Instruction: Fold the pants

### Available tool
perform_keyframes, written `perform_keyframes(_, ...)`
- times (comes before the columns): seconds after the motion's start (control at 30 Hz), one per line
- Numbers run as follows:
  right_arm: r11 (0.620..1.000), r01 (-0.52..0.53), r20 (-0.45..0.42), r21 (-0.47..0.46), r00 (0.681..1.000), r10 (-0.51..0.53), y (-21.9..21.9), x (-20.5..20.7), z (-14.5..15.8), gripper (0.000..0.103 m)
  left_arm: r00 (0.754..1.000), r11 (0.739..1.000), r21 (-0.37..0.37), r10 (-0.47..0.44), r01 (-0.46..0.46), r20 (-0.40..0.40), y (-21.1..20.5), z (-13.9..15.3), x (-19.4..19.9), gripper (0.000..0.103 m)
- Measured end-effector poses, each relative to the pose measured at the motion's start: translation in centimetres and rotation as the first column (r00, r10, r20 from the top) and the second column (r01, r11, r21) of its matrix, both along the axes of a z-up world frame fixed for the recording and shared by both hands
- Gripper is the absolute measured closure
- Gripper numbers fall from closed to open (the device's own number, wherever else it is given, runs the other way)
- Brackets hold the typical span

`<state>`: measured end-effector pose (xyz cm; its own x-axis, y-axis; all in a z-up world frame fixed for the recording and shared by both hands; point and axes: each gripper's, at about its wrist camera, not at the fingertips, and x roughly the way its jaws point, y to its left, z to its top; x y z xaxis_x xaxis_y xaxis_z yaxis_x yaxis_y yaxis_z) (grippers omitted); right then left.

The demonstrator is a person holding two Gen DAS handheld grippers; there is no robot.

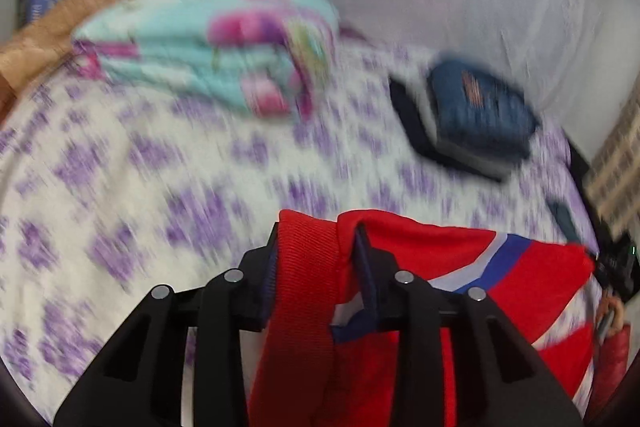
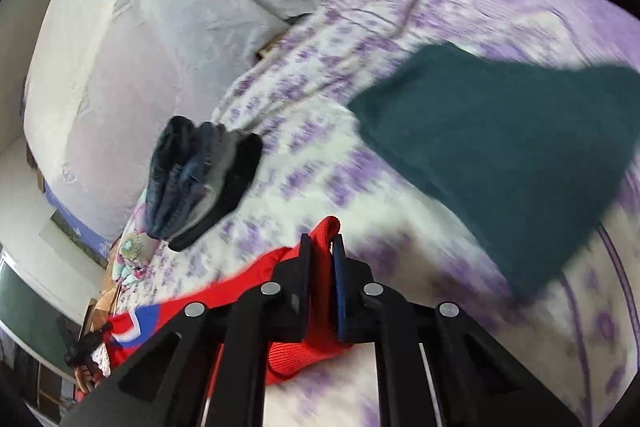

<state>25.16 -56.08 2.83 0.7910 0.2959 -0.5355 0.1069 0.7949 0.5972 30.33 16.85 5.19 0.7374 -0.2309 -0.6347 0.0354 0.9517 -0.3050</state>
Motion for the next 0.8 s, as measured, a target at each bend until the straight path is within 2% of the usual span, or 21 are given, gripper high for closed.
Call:
perform_keyframes(0.03,0.999,-0.013,-0.009,-0.037,1.000,0.013,1.0,1.7,0.6,0.093,1.000,1.000,-0.011,0.026,-0.026,0.006,0.6,0.6,0.7,0.070)
perform_keyframes(0.1,0.998,-0.019,-0.055,-0.058,0.998,0.015,2.0,4.5,0.2,0.092,0.998,0.998,0.021,0.055,-0.055,-0.026,1.1,0.0,2.2,0.069)
perform_keyframes(0.17,0.999,-0.024,-0.139,-0.048,0.990,0.017,2.7,7.7,-1.9,0.089,0.986,0.994,0.045,0.100,-0.095,-0.134,1.4,-3.1,4.1,0.065)
perform_keyframes(0.2,0.998,-0.005,-0.159,-0.062,0.987,-0.005,2.8,8.6,-2.9,0.087,0.975,0.993,0.029,0.118,-0.114,-0.188,1.8,-4.9,4.8,0.059)
perform_keyframes(0.23,0.998,0.017,-0.157,-0.065,0.987,-0.027,2.9,8.9,-3.8,0.085,0.965,0.992,-0.027,0.117,-0.127,-0.236,2.6,-6.9,5.1,0.058)
perform_keyframes(0.27,0.999,0.034,-0.136,-0.036,0.990,-0.039,2.7,8.9,-4.7,0.085,0.968,0.988,-0.083,0.109,-0.130,-0.226,3.3,-7.3,4.8,0.058)
perform_keyframes(0.3,0.999,0.039,-0.120,0.001,0.992,-0.039,2.3,8.6,-5.0,0.084,0.974,0.980,-0.148,0.100,-0.132,-0.205,4.3,-7.1,4.4,0.048)
perform_keyframes(0.33,0.999,0.042,-0.105,0.033,0.994,-0.038,1.9,8.3,-4.9,0.077,0.978,0.970,-0.196,0.110,-0.145,-0.175,5.3,-6.7,3.7,0.042)
perform_keyframes(0.37,0.996,0.059,-0.080,0.065,0.995,-0.054,1.3,7.5,-4.6,0.073,0.979,0.967,-0.198,0.133,-0.163,-0.156,5.7,-6.5,3.2,0.036)
perform_keyframes(0.4,0.994,0.090,-0.048,0.070,0.995,-0.086,0.8,6.6,-4.0,0.069,0.977,0.965,-0.180,0.169,-0.190,-0.130,6.2,-6.2,2.7,0.035)
perform_keyframes(0.5,0.992,0.111,0.062,0.066,0.991,-0.115,-0.1,4.5,-1.6,0.069,0.985,0.971,-0.175,0.152,-0.165,-0.086,6.5,-5.2,2.5,0.034)
perform_keyframes(0.57,0.995,0.048,0.129,0.091,0.990,-0.059,0.4,4.0,0.0,0.069,0.990,0.981,-0.140,0.125,-0.134,-0.070,5.8,-4.5,2.8,0.030)
perform_keyframes(0.67,0.991,-0.099,0.165,0.091,0.983,0.083,3.4,4.9,1.2,0.069,0.993,0.994,-0.087,0.050,-0.060,-0.110,3.9,-5.0,4.5,0.028)
perform_keyframes(0.73,0.977,-0.213,0.134,0.019,0.969,0.209,6.6,6.7,1.5,0.061,0.989,0.996,-0.088,-0.010,-0.003,-0.144,3.2,-6.0,5.3,0.028)
perform_keyframes(0.77,0.957,-0.284,0.099,-0.055,0.952,0.289,8.8,7.8,1.6,0.057,0.987,0.995,-0.092,-0.036,0.021,-0.158,3.0,-6.4,5.7,0.028)
perform_keyframes(0.8,0.928,-0.352,0.069,-0.124,0.930,0.362,10.9,8.4,1.7,0.048,0.984,0.995,-0.096,-0.056,0.040,-0.167,2.8,-6.6,5.9,0.027)
